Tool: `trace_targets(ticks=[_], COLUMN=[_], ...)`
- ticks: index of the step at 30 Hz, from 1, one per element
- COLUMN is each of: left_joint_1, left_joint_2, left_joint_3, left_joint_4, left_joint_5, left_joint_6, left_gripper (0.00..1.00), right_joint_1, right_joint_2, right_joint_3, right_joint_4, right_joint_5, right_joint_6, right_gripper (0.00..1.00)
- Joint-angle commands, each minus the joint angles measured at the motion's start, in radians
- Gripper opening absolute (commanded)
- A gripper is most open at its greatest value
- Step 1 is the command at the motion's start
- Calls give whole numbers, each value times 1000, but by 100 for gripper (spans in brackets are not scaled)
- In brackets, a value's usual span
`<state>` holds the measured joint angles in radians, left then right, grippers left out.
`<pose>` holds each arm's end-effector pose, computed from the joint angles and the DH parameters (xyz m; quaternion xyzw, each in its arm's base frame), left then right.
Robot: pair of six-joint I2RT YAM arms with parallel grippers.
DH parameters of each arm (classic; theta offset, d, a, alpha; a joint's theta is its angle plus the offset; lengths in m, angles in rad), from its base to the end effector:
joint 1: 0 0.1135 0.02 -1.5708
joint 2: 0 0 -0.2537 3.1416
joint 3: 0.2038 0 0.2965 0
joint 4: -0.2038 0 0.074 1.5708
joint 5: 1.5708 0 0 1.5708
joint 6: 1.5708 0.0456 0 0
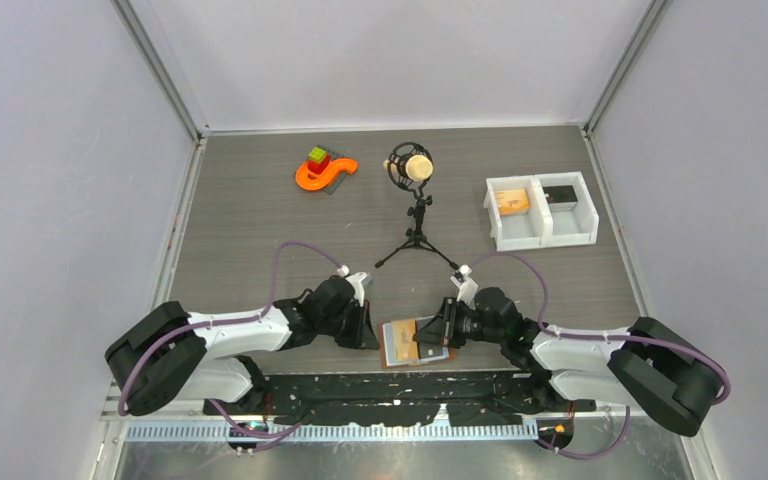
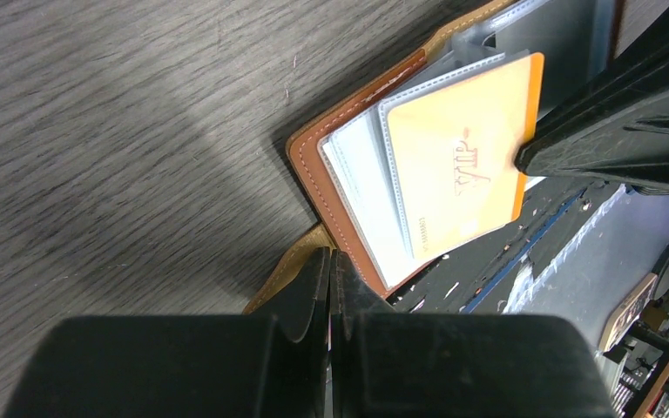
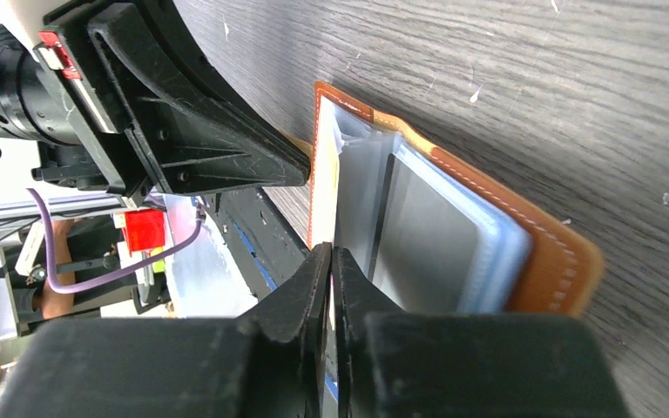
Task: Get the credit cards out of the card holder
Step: Remove the credit card from the card holder.
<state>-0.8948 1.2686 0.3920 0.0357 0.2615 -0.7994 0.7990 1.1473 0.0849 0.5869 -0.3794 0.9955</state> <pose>0.1504 -0.2064 0.0830 0.0906 0.9229 -0.3458 0.1430 0.1364 0.1644 0.0671 -0.0155 0.8440 0.5001 0.1931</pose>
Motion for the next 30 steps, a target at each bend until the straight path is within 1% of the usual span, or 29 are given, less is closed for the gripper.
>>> trace_targets(ticks=[1,2,3,4,6,9,12,17,24,30], left_joint_1=[0,0,0,0,0,0,0,0,0,0], left_joint_2=[14,16,20,21,24,26,35,39,26,8], left_joint_3=[5,5,3,2,-1,-2,3,9,44,69], left_joint_4=[-70,-68,-65,-60,-55,-48,-48,-46,-81,-102], left_joint_5=[-43,-43,-41,-39,-38,-39,-36,-32,-27,-26], left_joint_6=[35,35,34,33,31,29,32,34,54,64], left_gripper=[0,0,0,0,0,0,0,0,0,0], right_joint_1=[-11,-13,-12,-13,-14,-14,-16,-20,-28,-30], right_joint_2=[-67,-76,-92,-105,-119,-130,-141,-197,-345,-494], right_joint_3=[4,7,8,7,8,11,31,41,67,73], right_joint_4=[-14,-27,-45,-52,-65,-86,-171,-250,-441,-566], right_joint_5=[20,26,29,34,32,34,50,71,115,150], right_joint_6=[-19,-23,-31,-34,-40,-39,-54,-68,-91,-83], right_gripper=[19,21,12,7,5,5,5,5,5,5])
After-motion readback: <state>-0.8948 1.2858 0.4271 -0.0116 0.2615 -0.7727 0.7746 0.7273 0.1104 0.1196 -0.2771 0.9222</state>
